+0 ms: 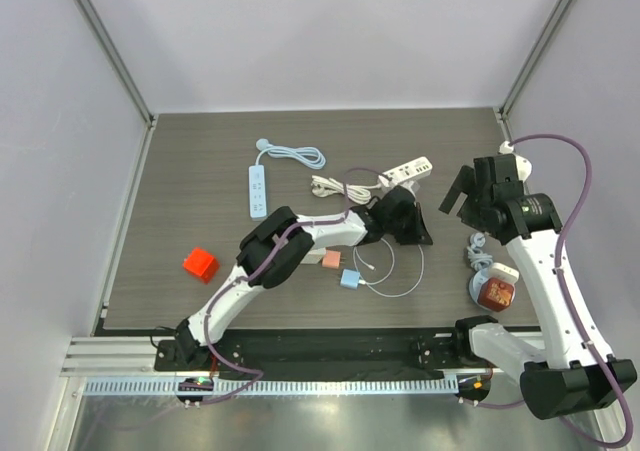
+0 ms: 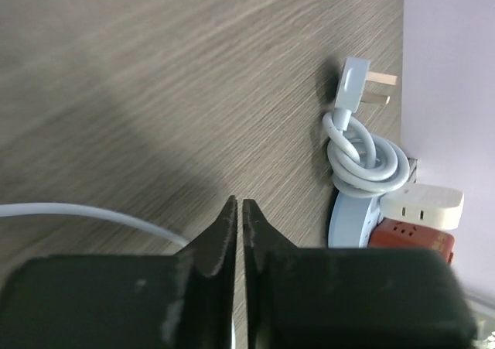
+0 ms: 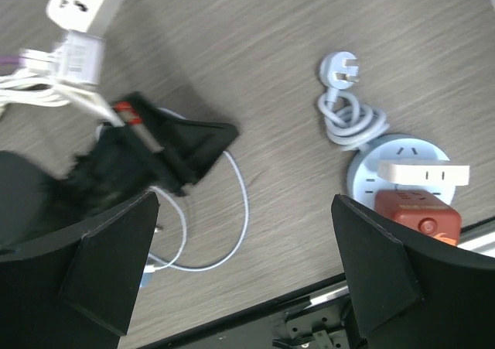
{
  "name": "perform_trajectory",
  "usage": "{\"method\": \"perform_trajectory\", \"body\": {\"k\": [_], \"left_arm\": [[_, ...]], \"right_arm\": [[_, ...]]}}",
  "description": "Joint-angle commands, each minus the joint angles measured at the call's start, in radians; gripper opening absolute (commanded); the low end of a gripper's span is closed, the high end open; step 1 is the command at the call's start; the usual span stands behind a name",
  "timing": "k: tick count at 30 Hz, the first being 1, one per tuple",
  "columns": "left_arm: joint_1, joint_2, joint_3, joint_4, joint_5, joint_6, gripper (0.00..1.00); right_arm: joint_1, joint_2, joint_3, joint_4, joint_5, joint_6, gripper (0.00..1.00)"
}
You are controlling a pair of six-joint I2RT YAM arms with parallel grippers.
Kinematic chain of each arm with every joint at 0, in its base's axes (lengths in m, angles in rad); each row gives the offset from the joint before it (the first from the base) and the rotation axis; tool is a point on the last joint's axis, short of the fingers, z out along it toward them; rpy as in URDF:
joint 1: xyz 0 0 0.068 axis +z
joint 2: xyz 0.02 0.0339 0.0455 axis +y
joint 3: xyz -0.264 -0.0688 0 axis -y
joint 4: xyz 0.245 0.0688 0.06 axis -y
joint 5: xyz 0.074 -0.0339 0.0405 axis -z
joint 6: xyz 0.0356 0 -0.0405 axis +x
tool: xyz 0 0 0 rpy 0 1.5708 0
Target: Pull the plug off the socket
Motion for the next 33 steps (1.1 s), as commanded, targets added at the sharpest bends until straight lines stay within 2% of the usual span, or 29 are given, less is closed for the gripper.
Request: {"method": "perform_trajectory", "body": {"k": [1, 2, 3, 4, 5, 6, 9, 12, 16, 22, 30, 33], "left_arm": [[0.012, -0.11, -0.015, -0.024, 0.065, 0.112, 0.09], [0.012, -0.141, -0.041, -0.022, 0.091, 0.123, 0.13], [0.012, -0.156, -0.057, -0.018, 0.098, 0.132, 0.23], [0.012, -0.175, -0.073, 0.002, 0.105, 0.151, 0.29], [0.016, -0.189, -0.092, 0.02, 0.136, 0.16, 0.33], [0.016, -0.207, -0.112, 0.057, 0.151, 0.165, 0.44], [0.017, -0.189, -0.086, 0.106, 0.235, 0.148, 0.56], [0.017, -0.178, -0.084, 0.155, 0.272, 0.11, 0.57], [0.026, -0.253, -0.162, 0.2, 0.277, 0.093, 0.56], [0.072, -0.362, -0.205, 0.151, 0.295, 0.162, 0.56], [0.137, -0.472, -0.285, 0.12, 0.329, 0.22, 0.56], [0.135, -0.477, -0.313, 0.163, 0.363, 0.195, 0.56]], "right_arm": [[0.005, 0.005, -0.034, 0.021, 0.092, 0.012, 1.0], [0.004, 0.008, -0.044, 0.02, 0.104, 0.015, 1.0], [0.001, 0.008, -0.062, 0.021, 0.103, 0.021, 1.0], [0.001, 0.009, -0.071, 0.021, 0.101, 0.024, 1.0], [-0.005, 0.014, -0.077, 0.021, 0.093, 0.027, 1.0], [-0.01, 0.017, -0.088, 0.02, 0.084, 0.029, 1.0], [-0.029, 0.045, -0.102, 0.009, 0.075, 0.043, 1.0], [-0.068, 0.095, -0.113, 0.015, 0.081, 0.049, 1.0], [-0.131, 0.176, -0.143, 0.084, 0.081, 0.052, 1.0], [-0.234, 0.319, -0.209, 0.233, 0.009, 0.056, 0.97], [-0.245, 0.422, -0.249, 0.31, 0.113, 0.01, 0.85], [-0.245, 0.43, -0.286, 0.356, 0.123, -0.002, 0.85]]}}
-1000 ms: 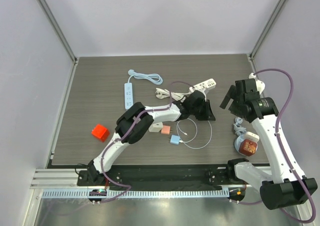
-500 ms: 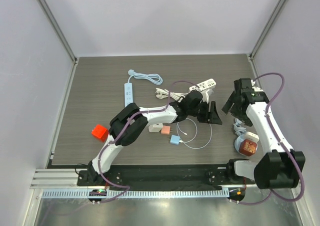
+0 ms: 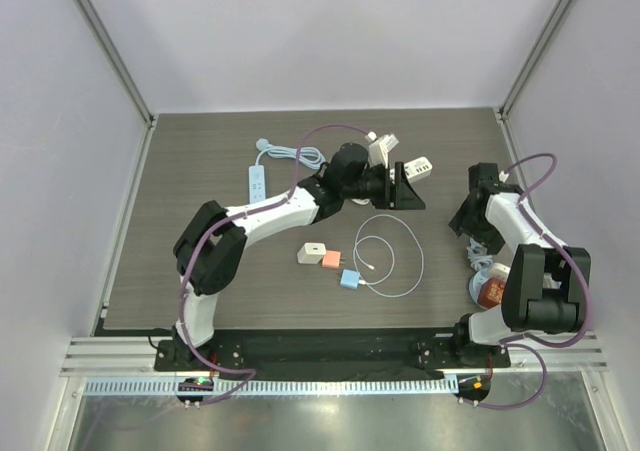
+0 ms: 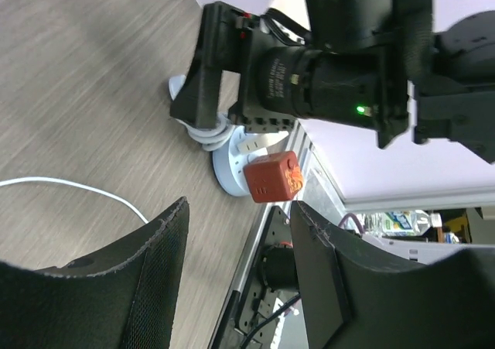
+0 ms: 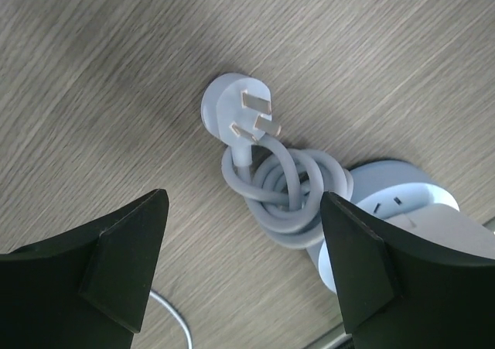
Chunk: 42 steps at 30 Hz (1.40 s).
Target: Pull the plug off the socket
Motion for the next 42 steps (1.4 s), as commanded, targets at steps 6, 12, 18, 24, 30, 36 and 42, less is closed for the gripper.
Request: {"method": "perform_trajectory", "body": {"k": [6, 12, 18, 24, 30, 36, 42], "left_arm": [[-0.026, -0.018, -0.062, 0.14, 0.105, -0.063, 0.56], [-0.04, -0.033, -0.071, 0.112, 0.088, -0.037, 0.56], [-0.04, -0.07, -0.105, 0.063, 0.043, -0.002, 0.56], [-0.04, -0.102, -0.144, -0.009, -0.011, 0.047, 0.56], [-0.04, -0.143, -0.166, -0.1, -0.069, 0.103, 0.56], [-0.042, -0.171, -0.167, -0.176, -0.108, 0.133, 0.57], [-0.095, -0.16, -0.129, -0.261, -0.213, 0.219, 0.65]], "right_arm": [[-0.001, 0.092, -0.082, 0.121, 0.031, -0.035, 0.78], [0.002, 0.103, -0.116, 0.165, -0.063, 0.009, 0.53], [0.063, 0.115, -0.122, 0.234, -0.165, 0.089, 0.38], [0.191, 0.175, -0.032, 0.294, -0.252, 0.215, 0.33], [0.236, 0.262, 0.09, 0.341, -0.311, 0.296, 0.41], [0.241, 0.285, 0.17, 0.348, -0.394, 0.177, 0.82], [0.242, 0.127, 0.196, 0.262, -0.36, 0.056, 0.97]]}}
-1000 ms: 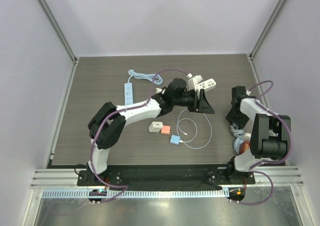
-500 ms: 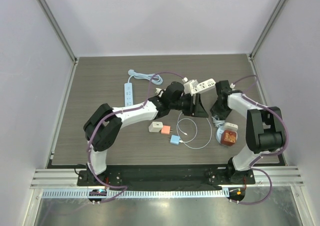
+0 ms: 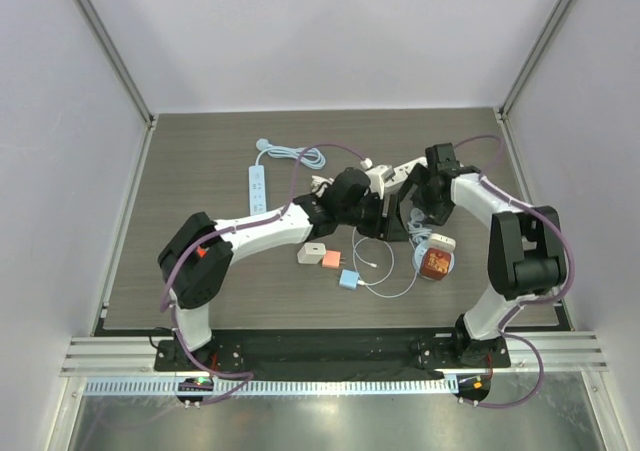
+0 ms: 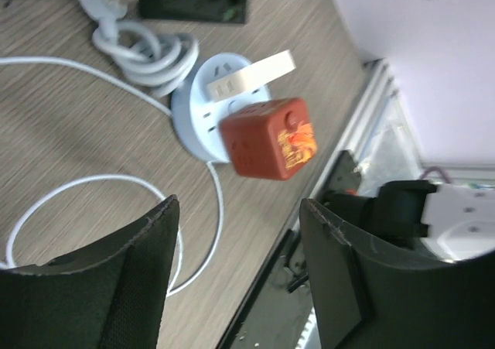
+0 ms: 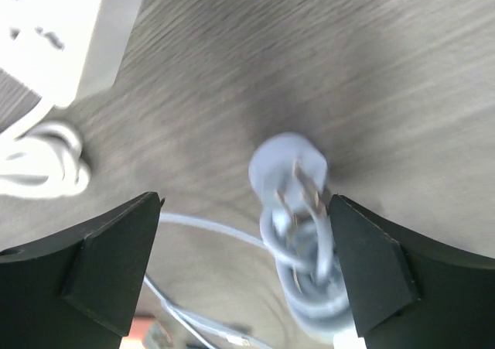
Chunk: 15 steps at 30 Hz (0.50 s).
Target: Pull the plug off the socket
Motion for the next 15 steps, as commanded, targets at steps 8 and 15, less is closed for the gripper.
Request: {"method": "perform_trajectory", "body": {"k": [8, 15], "left_arm": [[-0.282, 0.015, 0.162, -0.16, -0.53, 0.226, 0.77], [-0.414, 0.184, 0.33, -0.209, -0.782, 0.278, 0.83]], "right_arm": [[-0.061, -0.361, 0.046, -0.204, 0.103, -0.103, 1.0], [-0.197, -0.588, -0.092, -0.239, 0.11, -0.084, 1.0]]}}
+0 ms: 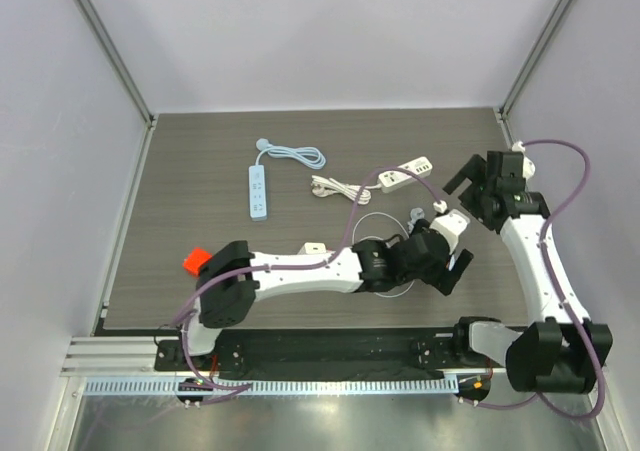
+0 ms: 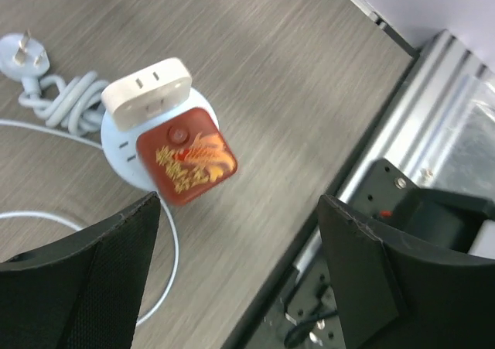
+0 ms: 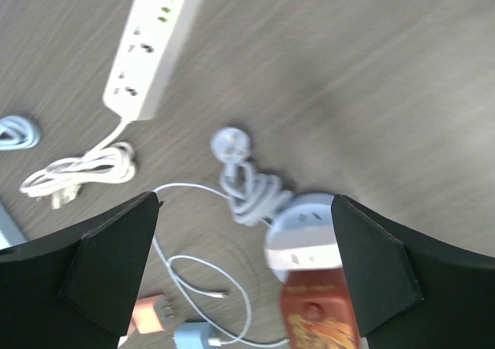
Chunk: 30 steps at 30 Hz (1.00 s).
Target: Pull the plug off the socket
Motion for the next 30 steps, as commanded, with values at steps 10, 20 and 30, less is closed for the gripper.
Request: {"method": "perform_trajectory", "body": {"k": [10, 20, 30], "left_arm": [[-0.027, 0.233, 0.235, -0.145, -0.328, 0.053, 0.86], [-0.021, 0.289, 0.273, -0.145, -0.25, 0.039, 0.86], [0.057, 0.31, 0.266, -0.136, -0.066, -0.03, 0.71]], "right_arm": [[-0.224, -0.162, -0.147, -0.069, -0.071, -0.042, 1.0], [-0.256, -0.159, -0.221, -0.049, -0.122, -0.065, 0.99], [-0.261, -0.165, -0.248, -0.049, -0.157, -0.065, 0.99]]}}
